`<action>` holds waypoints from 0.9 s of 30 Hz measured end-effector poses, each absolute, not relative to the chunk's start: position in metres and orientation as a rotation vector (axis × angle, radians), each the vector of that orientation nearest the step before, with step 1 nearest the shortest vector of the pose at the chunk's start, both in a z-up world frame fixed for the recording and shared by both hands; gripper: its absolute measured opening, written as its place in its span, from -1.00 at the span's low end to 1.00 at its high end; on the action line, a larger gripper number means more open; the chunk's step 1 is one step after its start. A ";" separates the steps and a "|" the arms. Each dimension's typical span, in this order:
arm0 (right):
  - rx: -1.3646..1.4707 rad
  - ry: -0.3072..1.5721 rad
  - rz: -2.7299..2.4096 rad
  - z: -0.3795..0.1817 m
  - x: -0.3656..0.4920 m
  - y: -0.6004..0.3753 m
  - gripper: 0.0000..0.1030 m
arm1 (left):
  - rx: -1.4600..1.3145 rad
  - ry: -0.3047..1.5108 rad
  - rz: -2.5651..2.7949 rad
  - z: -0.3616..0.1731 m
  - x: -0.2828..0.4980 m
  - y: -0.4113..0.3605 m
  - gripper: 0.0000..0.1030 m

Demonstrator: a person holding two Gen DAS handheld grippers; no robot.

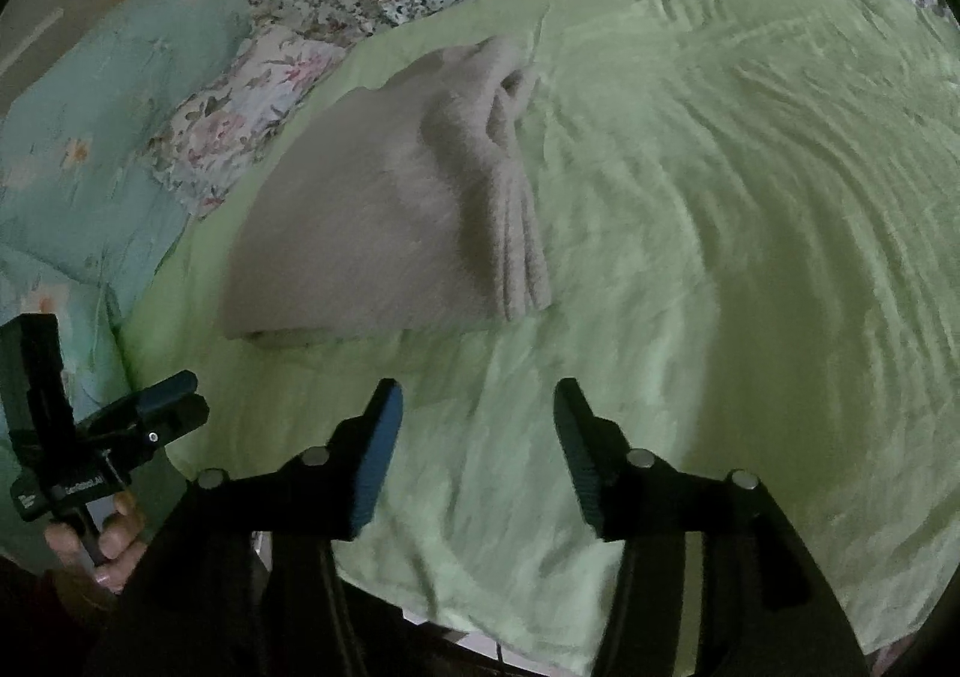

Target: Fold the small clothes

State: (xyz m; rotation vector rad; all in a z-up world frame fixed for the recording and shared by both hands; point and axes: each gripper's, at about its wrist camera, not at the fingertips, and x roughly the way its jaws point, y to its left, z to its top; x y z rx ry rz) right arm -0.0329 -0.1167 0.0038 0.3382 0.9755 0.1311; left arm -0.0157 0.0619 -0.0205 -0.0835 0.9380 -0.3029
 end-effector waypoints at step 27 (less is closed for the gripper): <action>0.169 0.970 0.172 0.025 -0.043 -0.090 0.87 | 0.101 0.939 -0.139 0.003 -0.008 0.056 0.97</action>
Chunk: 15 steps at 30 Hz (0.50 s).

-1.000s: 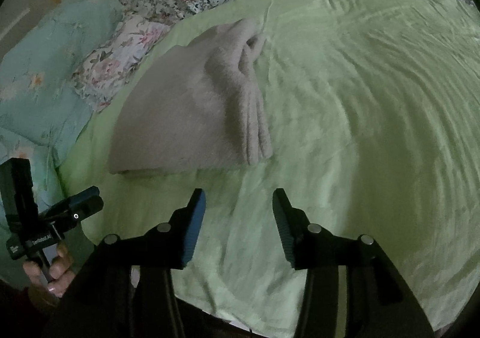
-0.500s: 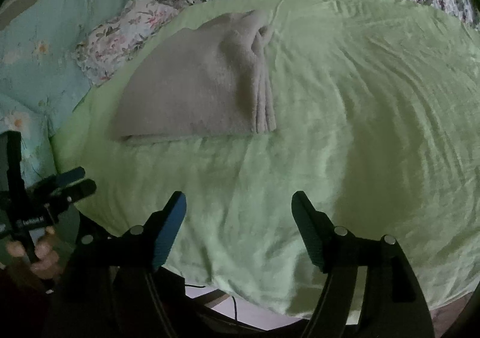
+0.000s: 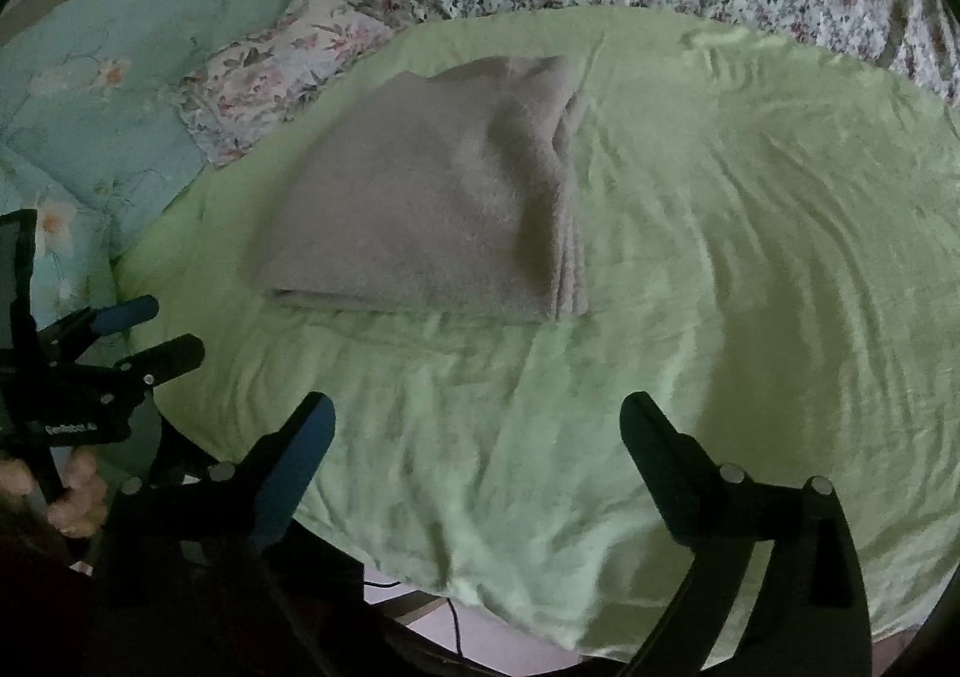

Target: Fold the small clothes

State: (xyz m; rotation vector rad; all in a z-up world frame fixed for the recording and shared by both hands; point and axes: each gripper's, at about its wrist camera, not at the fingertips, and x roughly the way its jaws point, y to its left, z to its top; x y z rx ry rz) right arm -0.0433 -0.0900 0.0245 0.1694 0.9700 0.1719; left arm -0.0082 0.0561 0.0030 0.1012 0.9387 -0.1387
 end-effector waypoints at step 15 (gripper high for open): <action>0.161 1.002 0.187 0.014 -0.017 -0.084 0.94 | 0.113 0.982 -0.115 -0.004 0.018 0.052 0.98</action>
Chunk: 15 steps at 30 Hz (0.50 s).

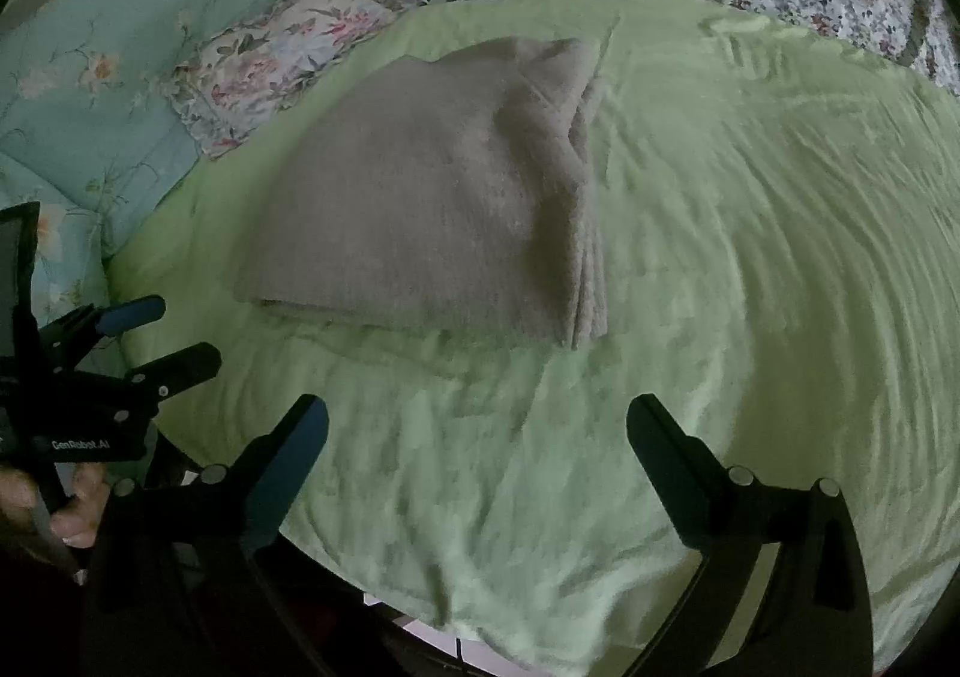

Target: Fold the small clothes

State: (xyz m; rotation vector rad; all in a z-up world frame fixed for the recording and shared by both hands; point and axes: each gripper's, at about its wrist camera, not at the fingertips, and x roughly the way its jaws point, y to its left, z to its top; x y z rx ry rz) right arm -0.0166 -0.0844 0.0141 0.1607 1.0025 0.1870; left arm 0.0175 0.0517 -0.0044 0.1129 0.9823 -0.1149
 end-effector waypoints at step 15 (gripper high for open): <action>0.134 0.999 0.195 0.017 0.005 -0.074 0.94 | 0.140 0.957 -0.073 0.005 0.027 0.048 0.98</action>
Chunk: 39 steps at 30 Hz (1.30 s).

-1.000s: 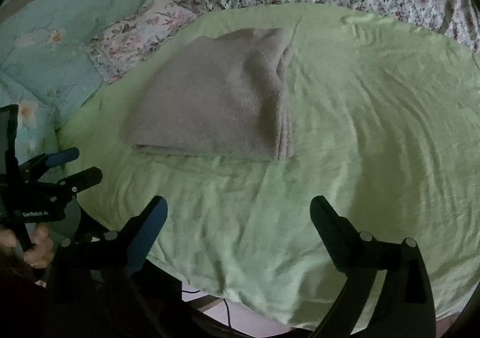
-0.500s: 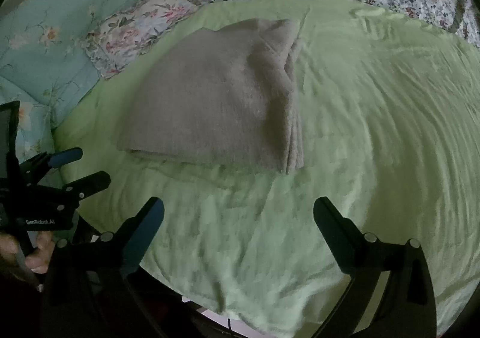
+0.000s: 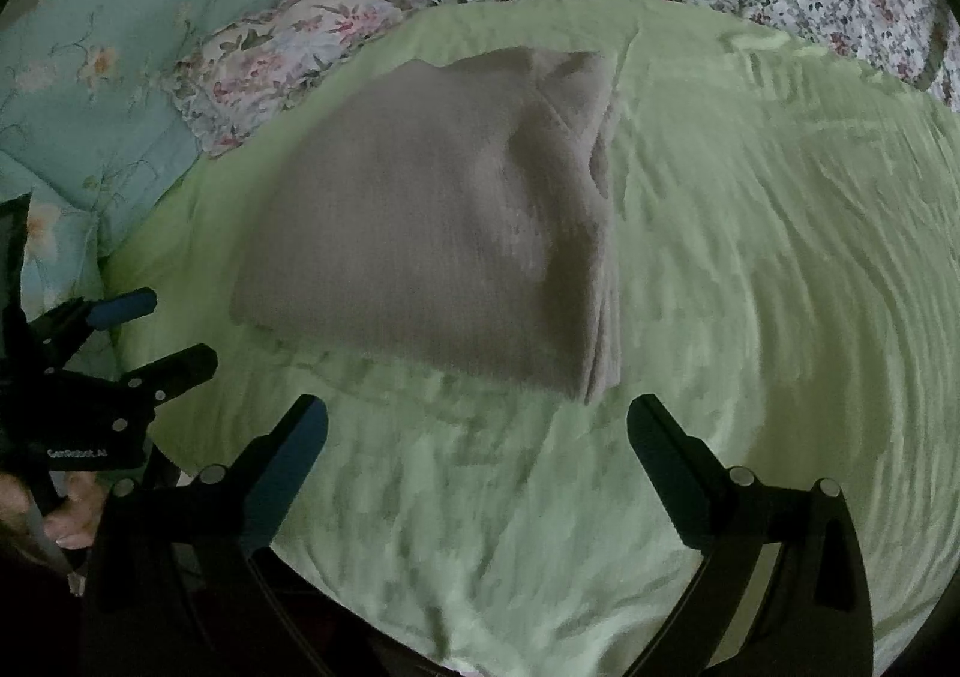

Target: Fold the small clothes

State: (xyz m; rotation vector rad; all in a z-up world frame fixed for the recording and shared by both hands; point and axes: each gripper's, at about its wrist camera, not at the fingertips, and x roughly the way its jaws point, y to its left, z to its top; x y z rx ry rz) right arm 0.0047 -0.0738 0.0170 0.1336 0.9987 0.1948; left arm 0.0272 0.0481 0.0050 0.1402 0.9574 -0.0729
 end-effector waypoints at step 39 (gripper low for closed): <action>0.134 0.969 0.198 0.036 0.080 -0.093 0.97 | 0.180 0.928 -0.035 0.012 0.090 0.028 0.98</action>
